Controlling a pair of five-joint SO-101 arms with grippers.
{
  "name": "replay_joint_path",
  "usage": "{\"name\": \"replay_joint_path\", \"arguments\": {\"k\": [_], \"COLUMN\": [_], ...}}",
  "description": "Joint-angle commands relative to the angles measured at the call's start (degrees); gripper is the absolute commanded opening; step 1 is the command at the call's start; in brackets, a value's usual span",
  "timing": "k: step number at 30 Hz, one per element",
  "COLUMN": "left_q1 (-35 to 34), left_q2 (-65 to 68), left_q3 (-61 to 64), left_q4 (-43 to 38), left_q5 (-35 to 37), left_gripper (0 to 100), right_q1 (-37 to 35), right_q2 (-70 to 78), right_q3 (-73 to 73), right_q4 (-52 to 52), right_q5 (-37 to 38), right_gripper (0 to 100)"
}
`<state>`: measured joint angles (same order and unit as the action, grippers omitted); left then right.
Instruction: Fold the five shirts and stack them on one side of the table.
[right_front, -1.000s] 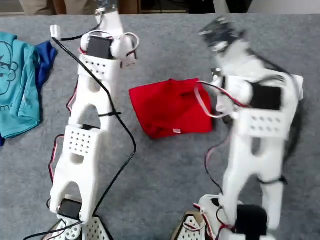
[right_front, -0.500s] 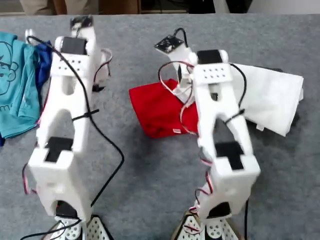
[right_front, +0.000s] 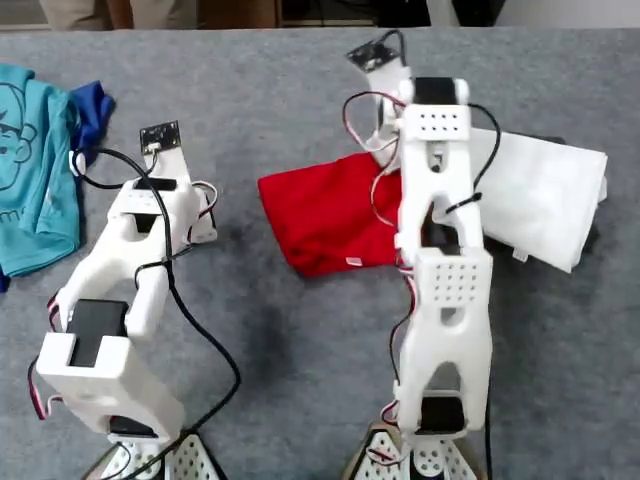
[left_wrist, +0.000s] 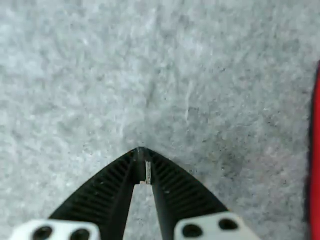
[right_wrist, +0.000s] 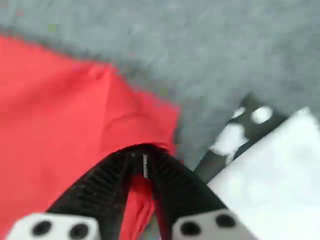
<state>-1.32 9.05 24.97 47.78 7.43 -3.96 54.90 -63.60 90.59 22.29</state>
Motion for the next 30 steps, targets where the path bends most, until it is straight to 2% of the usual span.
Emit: {"name": "replay_joint_path", "arguments": {"k": [1,7,11,15,18,22,30], "left_q1": [-0.3,-0.3,-0.3,-0.3,-0.3,-0.3,-0.6], "left_q2": [-2.9,-2.9,-2.9,-2.9,-2.9,-2.9,-2.9], "left_q3": [-0.1,-0.2,-0.1,-0.1,-0.2,-0.2,-0.2], "left_q4": [-0.8,-0.8,-0.8,-0.8,-0.8,-0.8,-0.9], "left_q5": [-0.1,-0.1,-0.1,-0.2,-0.2,-0.2,-0.2], "left_gripper": [2,2,2,2,2,2,2], "right_q1": [1.4,1.2,0.0,-0.2,-2.5,-8.4,-16.3], "right_q2": [4.0,7.3,1.2,-4.8,-13.2,-28.4,-47.5], "right_q3": [-15.2,-32.7,-30.5,-26.2,-13.0,13.5,53.1], "right_q4": [-0.1,3.2,11.1,12.0,12.1,11.6,-2.5], "right_q5": [-0.4,-0.4,-0.4,-0.5,-0.4,-0.1,0.9], "right_gripper": [0.3,0.3,0.3,0.3,0.3,0.2,0.2]}}
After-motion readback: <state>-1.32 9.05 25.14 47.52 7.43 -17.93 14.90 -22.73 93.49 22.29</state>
